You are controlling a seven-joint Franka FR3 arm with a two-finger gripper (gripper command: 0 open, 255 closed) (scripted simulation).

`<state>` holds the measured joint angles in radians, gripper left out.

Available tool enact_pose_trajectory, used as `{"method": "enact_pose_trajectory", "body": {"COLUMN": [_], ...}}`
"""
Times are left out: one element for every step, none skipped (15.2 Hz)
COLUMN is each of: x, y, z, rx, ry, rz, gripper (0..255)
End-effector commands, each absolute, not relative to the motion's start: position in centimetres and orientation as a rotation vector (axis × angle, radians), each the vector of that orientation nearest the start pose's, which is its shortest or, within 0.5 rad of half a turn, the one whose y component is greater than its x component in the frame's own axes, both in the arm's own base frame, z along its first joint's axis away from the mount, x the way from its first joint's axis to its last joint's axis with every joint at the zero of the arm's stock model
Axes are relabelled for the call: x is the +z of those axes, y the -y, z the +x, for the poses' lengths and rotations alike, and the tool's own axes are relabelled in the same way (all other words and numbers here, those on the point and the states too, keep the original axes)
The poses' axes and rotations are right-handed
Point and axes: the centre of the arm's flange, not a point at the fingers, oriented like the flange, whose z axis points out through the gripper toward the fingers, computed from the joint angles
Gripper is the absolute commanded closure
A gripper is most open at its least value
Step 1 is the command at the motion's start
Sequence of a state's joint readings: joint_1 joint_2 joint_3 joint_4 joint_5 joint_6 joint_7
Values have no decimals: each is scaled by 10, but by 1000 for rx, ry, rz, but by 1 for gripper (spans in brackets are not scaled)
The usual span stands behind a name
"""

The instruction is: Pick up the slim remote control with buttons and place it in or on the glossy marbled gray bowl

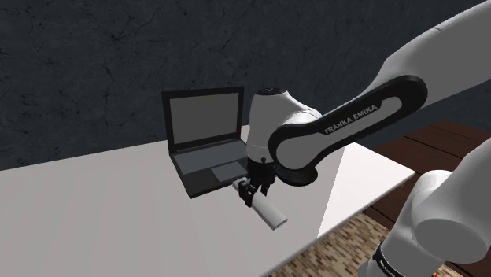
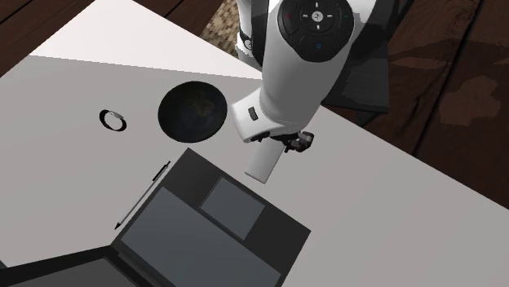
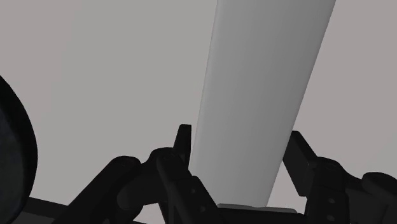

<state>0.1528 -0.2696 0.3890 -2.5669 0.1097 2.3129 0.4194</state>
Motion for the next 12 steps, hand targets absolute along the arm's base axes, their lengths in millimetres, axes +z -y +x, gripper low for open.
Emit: {"method": "enact_pose_trajectory", "body": {"x": [362, 368, 373, 378, 383, 389, 394, 399, 405, 410, 415, 420], "y": [-220, -220, -220, -220, -220, -220, -220, -220, -220, -220, -220, -220], "z": [367, 367, 367, 367, 367, 367, 367, 367, 367, 367, 367, 367], "rx": [-15, -15, -15, -15, -15, -15, -15, -15, -15, -15, -15, -15], "ry": [56, 56, 56, 56, 56, 56, 56, 56, 56, 56, 56, 56], "rz": [-3159, -3159, -3159, -3159, -3159, -3159, -3159, -3159, -3159, -3159, -3159, -3159], "gripper": [255, 255, 255, 255, 255, 255, 255, 255, 255, 255, 255, 255]}}
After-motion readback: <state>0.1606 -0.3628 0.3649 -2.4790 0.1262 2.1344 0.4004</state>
